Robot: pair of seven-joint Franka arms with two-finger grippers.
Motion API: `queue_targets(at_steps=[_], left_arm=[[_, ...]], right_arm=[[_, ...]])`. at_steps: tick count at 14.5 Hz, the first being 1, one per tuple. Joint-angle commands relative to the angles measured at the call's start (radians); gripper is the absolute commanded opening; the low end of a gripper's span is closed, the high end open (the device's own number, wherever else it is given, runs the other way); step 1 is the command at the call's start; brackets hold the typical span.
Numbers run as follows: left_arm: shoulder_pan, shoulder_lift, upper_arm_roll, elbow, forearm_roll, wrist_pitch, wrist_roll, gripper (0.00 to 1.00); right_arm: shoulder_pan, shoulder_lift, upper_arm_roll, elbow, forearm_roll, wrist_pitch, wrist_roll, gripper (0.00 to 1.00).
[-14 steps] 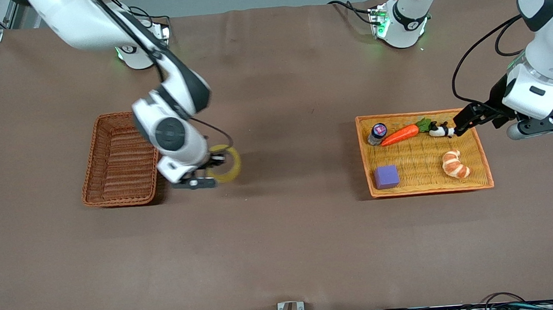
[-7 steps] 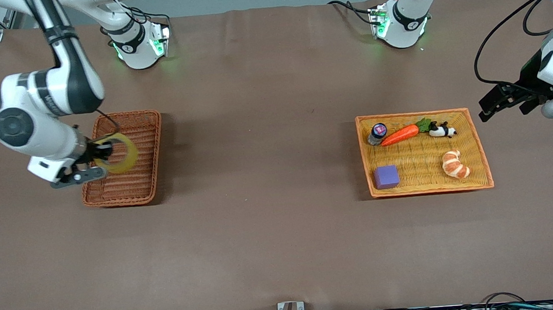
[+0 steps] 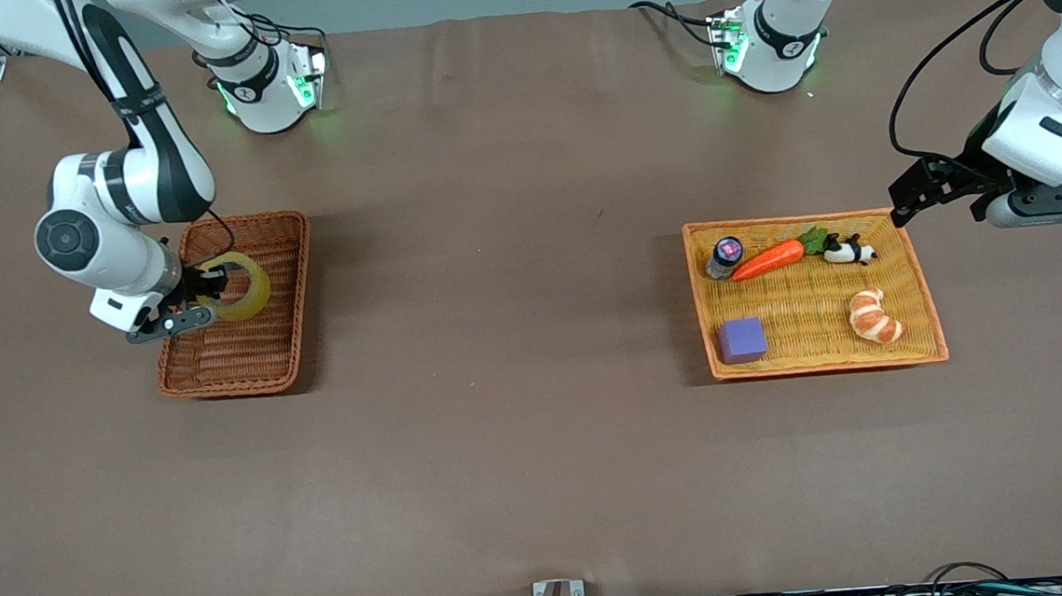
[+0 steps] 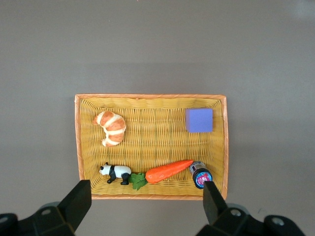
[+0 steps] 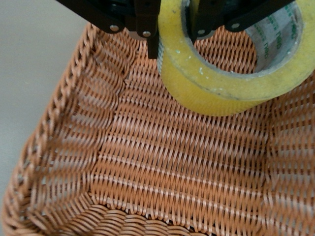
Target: Move tape to another basket
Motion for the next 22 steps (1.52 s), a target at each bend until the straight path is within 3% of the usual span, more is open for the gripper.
queue_targets(at_steps=[1, 2, 3, 5, 9, 16, 18, 22], left_arm=[[0.005, 0.005, 0.005, 0.004, -0.029, -0.01, 0.021, 1.0], [0.007, 0.008, 0.006, 0.01, -0.029, -0.01, 0.023, 1.0], [0.007, 0.009, 0.006, 0.017, -0.029, -0.012, 0.024, 1.0], [0.004, 0.014, 0.006, 0.019, -0.023, -0.012, 0.029, 1.0], [-0.003, 0.017, 0.005, 0.016, -0.014, -0.024, 0.027, 1.0], [0.002, 0.018, 0.006, 0.013, -0.005, -0.004, 0.031, 1.0], [-0.004, 0.026, 0.006, 0.017, -0.002, -0.006, 0.017, 1.0], [0.0, 0.026, 0.003, 0.019, 0.017, -0.012, 0.008, 1.0]], right_arm=[[-0.005, 0.026, -0.013, -0.044, 0.019, 0.081, -0.007, 0.08], [-0.007, 0.036, -0.013, -0.041, 0.019, 0.082, -0.007, 0.13], [-0.005, 0.053, -0.011, -0.033, 0.019, 0.087, -0.007, 0.33], [-0.005, 0.05, -0.011, 0.008, 0.019, 0.072, 0.0, 1.0], [-0.01, -0.034, -0.005, 0.146, 0.019, -0.038, 0.0, 1.0], [-0.008, -0.034, 0.024, 0.644, 0.028, -0.553, 0.007, 1.0], [-0.042, -0.087, 0.024, 0.706, 0.126, -0.652, 0.007, 1.0], [-0.059, -0.19, 0.022, 0.717, 0.134, -0.74, 0.034, 1.0]])
